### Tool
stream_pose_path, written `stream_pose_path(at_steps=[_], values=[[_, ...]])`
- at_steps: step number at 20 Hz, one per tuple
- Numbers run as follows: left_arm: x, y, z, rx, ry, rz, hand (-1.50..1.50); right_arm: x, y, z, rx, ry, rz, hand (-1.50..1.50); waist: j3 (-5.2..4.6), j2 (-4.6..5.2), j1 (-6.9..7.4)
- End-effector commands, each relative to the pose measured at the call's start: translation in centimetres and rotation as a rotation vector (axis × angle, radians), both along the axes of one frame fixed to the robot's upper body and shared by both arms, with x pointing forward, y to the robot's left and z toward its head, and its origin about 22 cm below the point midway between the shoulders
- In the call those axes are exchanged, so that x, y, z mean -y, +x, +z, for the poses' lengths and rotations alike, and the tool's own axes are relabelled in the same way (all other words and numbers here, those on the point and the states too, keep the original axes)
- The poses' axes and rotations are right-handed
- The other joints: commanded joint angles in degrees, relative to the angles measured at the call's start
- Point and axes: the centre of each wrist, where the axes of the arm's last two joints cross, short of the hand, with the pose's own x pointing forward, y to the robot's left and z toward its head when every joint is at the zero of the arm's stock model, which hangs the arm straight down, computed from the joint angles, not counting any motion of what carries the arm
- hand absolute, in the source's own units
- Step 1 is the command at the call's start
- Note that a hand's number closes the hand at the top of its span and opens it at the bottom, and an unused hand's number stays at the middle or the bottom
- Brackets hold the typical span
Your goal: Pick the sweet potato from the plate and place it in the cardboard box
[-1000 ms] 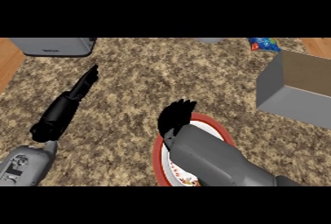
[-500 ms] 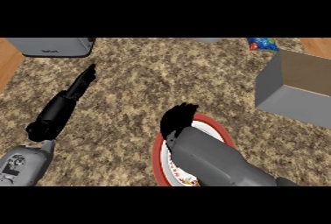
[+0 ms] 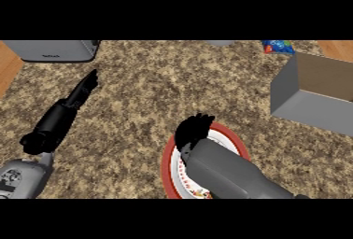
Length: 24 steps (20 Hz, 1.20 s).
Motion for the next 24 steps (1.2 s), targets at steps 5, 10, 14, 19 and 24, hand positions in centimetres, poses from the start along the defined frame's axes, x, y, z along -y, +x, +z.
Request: stream_pose_path(at_steps=[5,10,14,19,24], values=[[0.5,1.0,-1.1,0.008,0.0,0.005,0.0,-1.5,-2.5,-0.7,0.061,-0.14,0.02,1.5,0.04,0.53,-0.16],[0.7,1.3,0.6,0.006,0.009,0.012,0.0,-0.3,-2.1,-2.8,0.11,-0.17,0.114,1.5,0.08,0.51,-0.23],[-0.3,0.2,0.2,0.005,0.009,0.006,0.0,-1.6,-1.8,-0.8,0.202,-0.167,0.174,1.5,0.07,0.53,0.64],[0.3,0.0,0.0,-0.003,-0.015,0.016,0.0,-1.1,-7.5,3.2,0.155,0.501,0.792,1.5,0.6,-0.04,-1.44],[-1.1,-0.9,-1.1,-0.018,-0.003,0.054,0.0,2.7,-9.9,6.1,0.283,0.764,1.078,1.5,0.52,-0.47,-2.5]])
